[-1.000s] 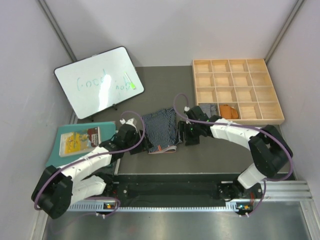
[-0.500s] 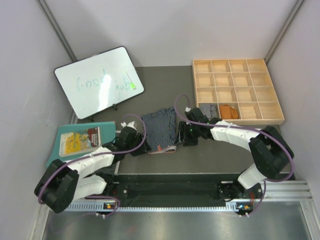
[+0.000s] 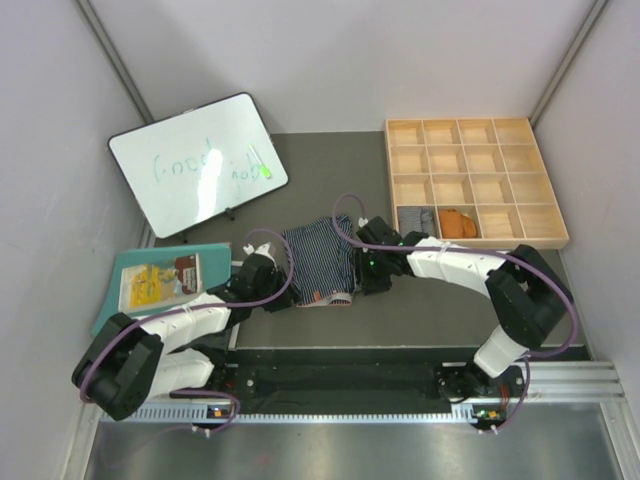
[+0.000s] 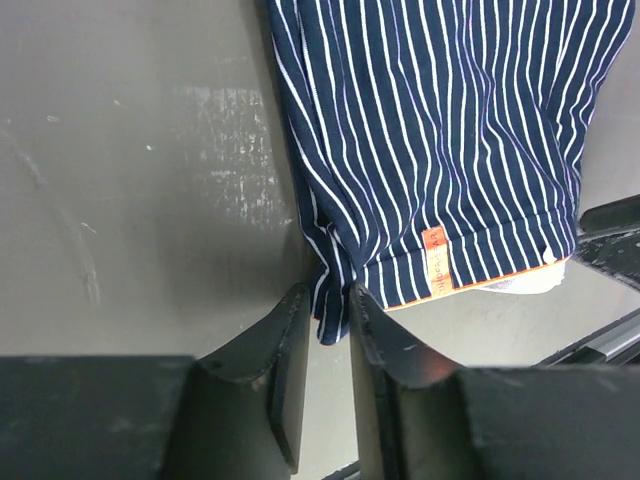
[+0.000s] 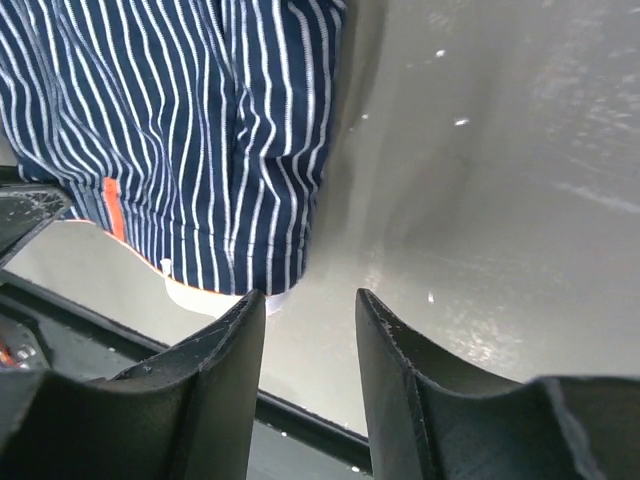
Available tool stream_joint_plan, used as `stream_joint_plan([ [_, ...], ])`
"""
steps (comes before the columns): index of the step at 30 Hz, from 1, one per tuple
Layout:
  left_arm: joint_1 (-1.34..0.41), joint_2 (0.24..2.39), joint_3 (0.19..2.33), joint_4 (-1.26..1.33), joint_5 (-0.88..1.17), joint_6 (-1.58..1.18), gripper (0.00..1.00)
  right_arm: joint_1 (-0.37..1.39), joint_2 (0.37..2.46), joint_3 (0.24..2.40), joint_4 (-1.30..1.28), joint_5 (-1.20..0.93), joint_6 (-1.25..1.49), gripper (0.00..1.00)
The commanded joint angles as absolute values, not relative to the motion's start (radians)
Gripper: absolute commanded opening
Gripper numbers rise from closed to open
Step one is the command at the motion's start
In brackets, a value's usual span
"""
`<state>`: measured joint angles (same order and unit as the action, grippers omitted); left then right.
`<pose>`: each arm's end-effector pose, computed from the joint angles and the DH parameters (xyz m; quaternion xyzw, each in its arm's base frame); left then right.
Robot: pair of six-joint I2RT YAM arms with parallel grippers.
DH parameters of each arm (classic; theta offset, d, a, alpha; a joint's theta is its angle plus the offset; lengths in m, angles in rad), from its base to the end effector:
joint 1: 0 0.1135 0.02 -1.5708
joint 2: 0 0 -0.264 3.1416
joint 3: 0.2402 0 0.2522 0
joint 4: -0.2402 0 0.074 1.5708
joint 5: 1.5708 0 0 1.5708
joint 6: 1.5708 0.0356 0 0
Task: Roll the underwear
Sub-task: Fold the underwear at the center of the board.
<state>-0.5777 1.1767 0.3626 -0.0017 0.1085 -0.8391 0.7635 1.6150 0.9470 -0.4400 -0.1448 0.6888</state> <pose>0.1700 -0.1154 0.1407 -0.1012 0.9229 -0.2777 0.2467 0.2203 0.2180 0.1749 -0.0528 0.9695 0.2045 0.1243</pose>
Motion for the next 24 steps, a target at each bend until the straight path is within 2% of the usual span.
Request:
stream_joint_plan([
  [1, -0.578, 1.190, 0.339, -0.017, 0.101, -0.822, 0.24, 0.773, 1.620, 1.012, -0.506, -0.071, 0.644, 0.41],
  [5, -0.578, 1.189, 0.341, -0.020, 0.100, -0.824, 0.22, 0.776, 1.667, 1.052, -0.572, -0.041, 0.615, 0.41],
  [9, -0.578, 1.183, 0.339, -0.025, 0.103, -0.819, 0.21, 0.776, 1.619, 1.049, -0.577, -0.046, 0.621, 0.42],
  [18, -0.578, 1.177, 0.350, -0.038, 0.107, -0.804, 0.21, 0.778, 1.560, 1.051, -0.427, -0.126, 0.753, 0.58],
  [24, -0.578, 1.177, 0.354, -0.044, 0.112, -0.796, 0.21, 0.776, 1.653, 1.054, -0.406, -0.163, 0.758, 0.58],
])
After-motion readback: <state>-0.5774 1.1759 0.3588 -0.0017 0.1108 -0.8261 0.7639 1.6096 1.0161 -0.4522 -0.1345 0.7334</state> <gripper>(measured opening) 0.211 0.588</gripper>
